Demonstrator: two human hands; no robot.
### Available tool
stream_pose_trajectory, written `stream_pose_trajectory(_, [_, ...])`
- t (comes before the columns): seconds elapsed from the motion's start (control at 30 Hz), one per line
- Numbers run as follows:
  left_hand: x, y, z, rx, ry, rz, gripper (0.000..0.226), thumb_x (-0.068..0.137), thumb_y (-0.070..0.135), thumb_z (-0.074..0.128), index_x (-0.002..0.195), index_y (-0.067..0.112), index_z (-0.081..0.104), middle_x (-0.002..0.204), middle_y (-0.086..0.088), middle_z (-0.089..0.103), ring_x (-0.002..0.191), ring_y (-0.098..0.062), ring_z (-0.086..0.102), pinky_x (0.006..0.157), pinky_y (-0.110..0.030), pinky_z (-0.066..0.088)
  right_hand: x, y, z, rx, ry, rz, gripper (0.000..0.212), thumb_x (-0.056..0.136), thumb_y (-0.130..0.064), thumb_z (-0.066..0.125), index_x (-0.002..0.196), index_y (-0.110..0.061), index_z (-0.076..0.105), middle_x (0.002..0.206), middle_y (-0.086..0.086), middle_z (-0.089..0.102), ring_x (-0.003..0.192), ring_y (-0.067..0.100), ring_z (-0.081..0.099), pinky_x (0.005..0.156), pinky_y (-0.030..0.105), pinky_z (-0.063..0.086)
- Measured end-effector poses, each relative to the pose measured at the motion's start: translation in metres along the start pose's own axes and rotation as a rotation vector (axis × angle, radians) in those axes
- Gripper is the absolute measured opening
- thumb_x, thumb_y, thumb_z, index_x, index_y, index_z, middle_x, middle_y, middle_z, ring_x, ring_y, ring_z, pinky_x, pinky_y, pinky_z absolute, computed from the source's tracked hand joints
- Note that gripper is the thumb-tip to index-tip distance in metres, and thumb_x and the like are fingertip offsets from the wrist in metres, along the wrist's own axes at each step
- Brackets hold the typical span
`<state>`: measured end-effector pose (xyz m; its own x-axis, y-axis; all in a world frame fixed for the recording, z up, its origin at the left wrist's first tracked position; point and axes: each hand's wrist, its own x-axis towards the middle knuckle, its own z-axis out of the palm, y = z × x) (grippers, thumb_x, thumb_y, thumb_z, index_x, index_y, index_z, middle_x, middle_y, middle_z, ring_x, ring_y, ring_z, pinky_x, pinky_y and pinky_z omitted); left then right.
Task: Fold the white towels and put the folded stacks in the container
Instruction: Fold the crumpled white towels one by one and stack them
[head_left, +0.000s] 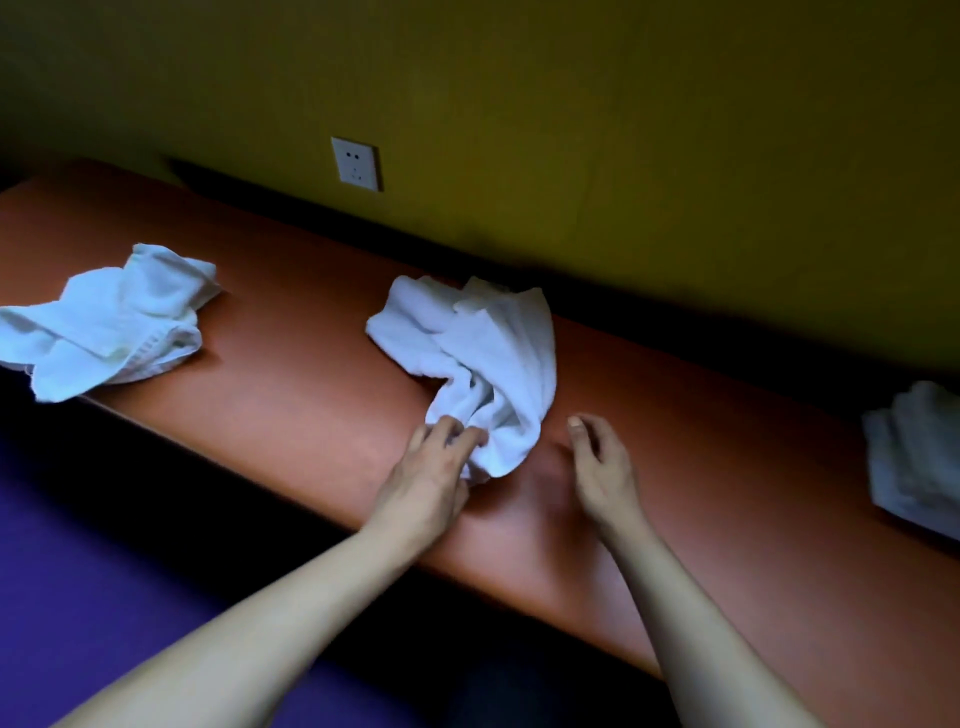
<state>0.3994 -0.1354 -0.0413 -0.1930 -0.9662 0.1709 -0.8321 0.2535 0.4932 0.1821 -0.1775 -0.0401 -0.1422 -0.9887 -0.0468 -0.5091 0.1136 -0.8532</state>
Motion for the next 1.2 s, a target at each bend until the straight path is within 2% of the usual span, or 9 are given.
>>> stream_pose_trajectory(0.13, [-0.027, 0.060, 0.018, -0.050, -0.057, 0.029, 0.054, 0.077, 0.010, 0.065, 0.123, 0.032, 0.048, 0.118, 0.000, 0.048, 0.101, -0.025, 0.044, 0.082, -0.042, 0.052, -0.020, -0.004, -0.030, 0.089, -0.107, 0.034, 0.026, 0.090, -0.042, 0.068, 0.110, -0.027, 0.066, 0.100, -0.006, 0.070, 0.091, 0.011, 0.066, 0.080, 0.025, 0.052])
stream_pose_trajectory(0.27, [-0.046, 0.106, 0.028, -0.172, -0.094, 0.053, 0.047, 0.086, 0.021, 0.059, 0.131, 0.029, 0.049, 0.123, 0.003, 0.047, 0.109, -0.024, 0.047, 0.091, -0.037, 0.047, -0.035, -0.005, -0.060, -0.093, -0.018, -0.068, 0.016, 0.083, -0.016, 0.060, 0.090, -0.029, 0.066, 0.081, -0.010, 0.069, 0.077, 0.015, 0.063, 0.065, 0.028, 0.048])
stream_pose_trajectory(0.5, [-0.007, 0.139, -0.024, -0.094, 0.127, 0.012, 0.064, 0.086, 0.023, 0.064, 0.146, 0.024, 0.042, 0.135, -0.006, 0.048, 0.114, -0.034, 0.048, 0.093, -0.047, 0.048, -0.061, -0.036, -0.133, -0.137, -0.009, -0.269, 0.033, 0.079, -0.012, 0.055, 0.094, -0.037, 0.069, 0.093, -0.005, 0.070, 0.089, 0.008, 0.061, 0.075, 0.016, 0.044])
stream_pose_trajectory(0.6, [0.016, 0.155, -0.043, 0.052, -0.005, 0.052, 0.077, 0.081, 0.034, 0.068, 0.151, 0.037, 0.035, 0.152, -0.001, 0.037, 0.131, -0.030, 0.035, 0.102, -0.044, 0.036, -0.076, -0.065, -0.162, -0.147, -0.095, -0.326, 0.044, 0.076, -0.009, 0.056, 0.095, -0.048, 0.066, 0.097, -0.002, 0.068, 0.092, 0.008, 0.062, 0.078, 0.011, 0.043])
stream_pose_trajectory(0.7, [0.028, 0.172, -0.053, 0.051, -0.033, 0.083, 0.041, 0.080, 0.025, 0.067, 0.120, 0.029, 0.060, 0.125, 0.000, 0.062, 0.124, -0.027, 0.050, 0.099, -0.040, 0.030, -0.088, -0.083, -0.184, -0.177, -0.089, -0.347, 0.043, 0.070, -0.011, 0.055, 0.092, -0.046, 0.067, 0.095, -0.004, 0.067, 0.089, 0.007, 0.062, 0.076, 0.011, 0.044])
stream_pose_trajectory(0.8, [0.029, 0.188, -0.077, -0.045, 0.086, 0.113, 0.031, 0.071, 0.010, 0.064, 0.098, 0.023, 0.056, 0.085, -0.001, 0.067, 0.091, -0.033, 0.061, 0.093, -0.042, 0.042, -0.091, -0.082, -0.214, -0.231, 0.074, -0.344, 0.039, 0.069, -0.003, 0.058, 0.092, -0.032, 0.070, 0.085, -0.005, 0.068, 0.079, 0.012, 0.063, 0.071, 0.025, 0.050])
stream_pose_trajectory(0.9, [0.029, 0.212, -0.106, -0.104, 0.184, 0.166, 0.028, 0.074, 0.005, 0.058, 0.098, 0.016, 0.049, 0.082, -0.002, 0.058, 0.074, -0.029, 0.046, 0.062, -0.038, 0.037, -0.091, -0.073, -0.241, -0.369, 0.255, -0.321, 0.040, 0.070, 0.002, 0.059, 0.096, -0.027, 0.067, 0.082, -0.001, 0.061, 0.077, 0.023, 0.060, 0.070, 0.038, 0.052])
stream_pose_trajectory(1.03, [0.027, 0.239, -0.135, -0.200, 0.171, 0.167, 0.021, 0.077, 0.007, 0.057, 0.091, 0.018, 0.045, 0.078, 0.001, 0.058, 0.075, -0.032, 0.054, 0.062, -0.038, 0.040, -0.097, -0.068, -0.251, -0.580, 0.375, -0.198, 0.026, 0.081, -0.007, 0.057, 0.096, -0.025, 0.068, 0.094, 0.010, 0.061, 0.091, 0.039, 0.060, 0.075, 0.042, 0.045])
stream_pose_trajectory(1.2, [0.027, 0.260, -0.170, -0.462, 0.132, 0.118, 0.011, 0.066, 0.018, 0.060, 0.074, 0.022, 0.052, 0.068, 0.007, 0.059, 0.065, -0.011, 0.052, 0.056, -0.026, 0.041, -0.108, -0.051, -0.255, -0.657, 0.387, 0.041, 0.022, 0.084, -0.016, 0.055, 0.098, -0.028, 0.067, 0.102, 0.006, 0.070, 0.105, 0.035, 0.057, 0.087, 0.042, 0.033])
